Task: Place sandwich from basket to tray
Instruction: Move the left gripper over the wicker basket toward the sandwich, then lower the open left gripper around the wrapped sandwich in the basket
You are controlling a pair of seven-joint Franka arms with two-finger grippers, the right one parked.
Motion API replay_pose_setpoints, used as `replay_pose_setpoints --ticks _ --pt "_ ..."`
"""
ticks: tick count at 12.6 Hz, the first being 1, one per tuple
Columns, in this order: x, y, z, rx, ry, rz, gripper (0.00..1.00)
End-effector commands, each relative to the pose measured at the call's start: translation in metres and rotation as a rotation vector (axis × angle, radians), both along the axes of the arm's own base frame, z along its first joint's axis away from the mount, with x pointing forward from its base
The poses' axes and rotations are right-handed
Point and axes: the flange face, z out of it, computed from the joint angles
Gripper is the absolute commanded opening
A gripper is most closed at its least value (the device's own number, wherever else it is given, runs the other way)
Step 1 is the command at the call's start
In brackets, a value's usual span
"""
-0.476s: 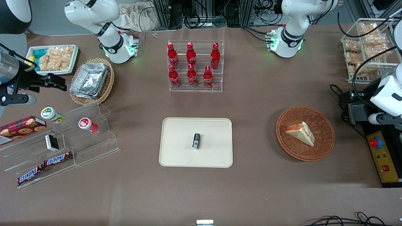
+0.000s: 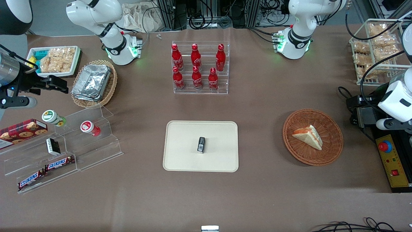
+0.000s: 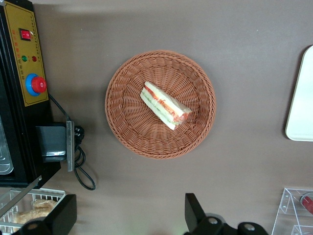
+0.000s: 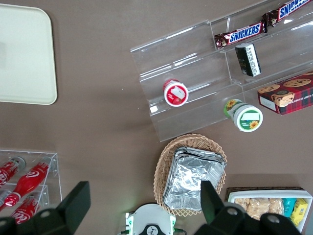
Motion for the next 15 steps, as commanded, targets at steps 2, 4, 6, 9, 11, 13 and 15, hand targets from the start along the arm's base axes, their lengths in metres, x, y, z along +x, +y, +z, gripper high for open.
replay_pose_setpoints --ticks 2,4,6,9,11,13,15 --pt "-0.002 -0.008 -0.007 -0.007 0.033 -0.001 0.99" --pt "-0.005 -0.008 -0.034 -0.031 0.070 0.011 0.99" --pt "-0.006 -0.012 -0.065 -0.050 0.061 0.079 0.99" --pt "-0.007 -0.018 -0.110 -0.068 -0.039 0.216 0.99" --pt "-0.010 -0.018 -0.143 -0.067 -0.064 0.275 0.99" --pt "-0.012 -0.019 -0.173 -0.068 -0.085 0.332 0.99" --pt "-0.017 -0.021 -0.194 -0.068 -0.111 0.408 0.99"
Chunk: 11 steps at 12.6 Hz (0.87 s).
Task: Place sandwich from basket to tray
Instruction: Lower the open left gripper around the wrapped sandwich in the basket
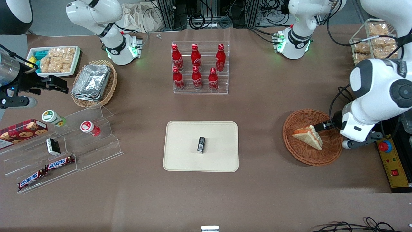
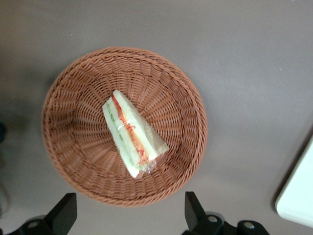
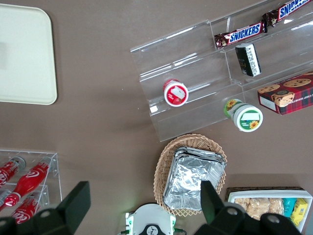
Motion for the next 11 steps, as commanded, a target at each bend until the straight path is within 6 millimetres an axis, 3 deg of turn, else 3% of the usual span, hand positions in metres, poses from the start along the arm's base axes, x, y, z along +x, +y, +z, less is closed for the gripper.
replay_pose_setpoints --ticks 1,6,11 --pt "-0.015 -0.002 -0.020 -0.004 -0.036 0.118 0.99" --pt "-0.024 0.006 -0.079 -0.009 -0.030 0.302 0.99" --pt "-0.023 0.022 -0.116 -0.021 -0.049 0.371 0.99"
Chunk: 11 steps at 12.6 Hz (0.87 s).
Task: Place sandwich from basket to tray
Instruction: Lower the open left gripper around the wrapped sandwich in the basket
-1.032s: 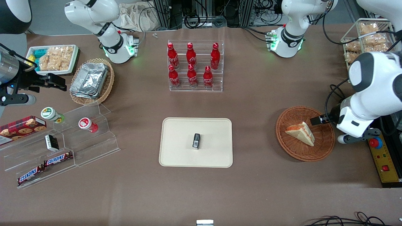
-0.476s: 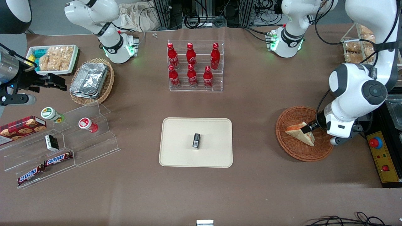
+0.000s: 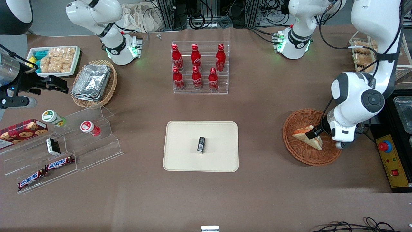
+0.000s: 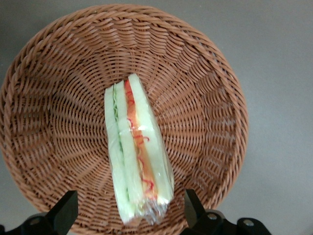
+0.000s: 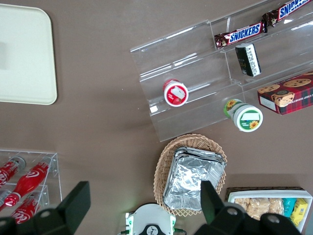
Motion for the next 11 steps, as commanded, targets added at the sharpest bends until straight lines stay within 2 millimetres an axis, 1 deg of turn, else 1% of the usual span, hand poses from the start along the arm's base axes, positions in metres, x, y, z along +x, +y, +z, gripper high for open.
replay_pose_setpoints --ticks 1,4,6,8,9,10,11 --pt "0.001 0.005 -0.017 -0.010 -0.040 0.057 0.99" --pt "0.002 0.005 -0.023 -0.014 -0.049 0.090 0.98" --pt "-0.002 0.005 -0.029 -0.014 -0.036 0.105 0.93" --pt "-0.006 0.003 -0.031 -0.014 -0.030 0.109 0.76" --pt "-0.005 0.001 -0.031 -0.015 -0.028 0.136 0.62" --pt "-0.004 -0.003 -0.028 -0.016 -0.034 0.143 0.51" --pt "-0.004 -0.003 -0.024 -0.016 -0.035 0.144 0.39"
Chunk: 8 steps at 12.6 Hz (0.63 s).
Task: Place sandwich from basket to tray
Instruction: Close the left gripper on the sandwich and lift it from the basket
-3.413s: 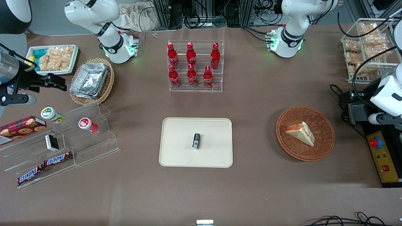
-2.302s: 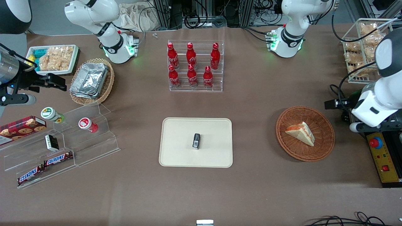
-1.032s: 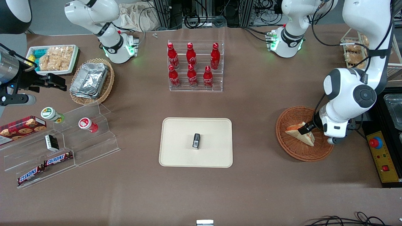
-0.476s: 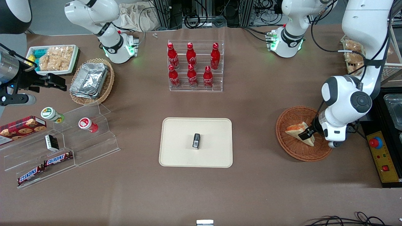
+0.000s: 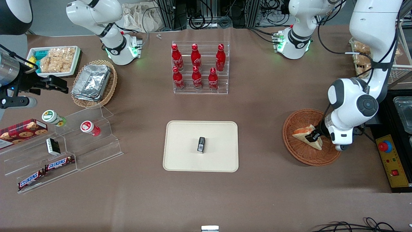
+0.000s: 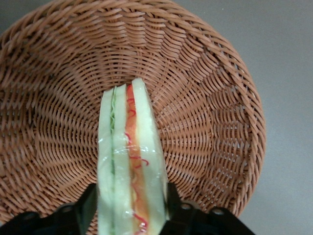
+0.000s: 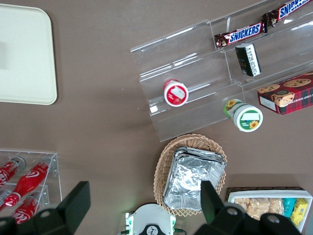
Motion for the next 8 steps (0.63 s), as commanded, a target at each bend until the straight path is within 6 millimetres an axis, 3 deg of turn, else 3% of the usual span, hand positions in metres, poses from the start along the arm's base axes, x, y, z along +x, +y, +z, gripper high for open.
replay_pose_setpoints --ticks 1,3,6,8 --pt "-0.003 -0.007 0.014 -0.002 -0.037 0.034 0.28" --pt "0.001 -0.008 0.042 0.004 -0.044 0.025 0.09" --pt "0.019 -0.020 0.119 0.011 0.045 -0.023 0.00" --pt "0.029 -0.033 0.173 0.009 0.090 -0.052 0.00"
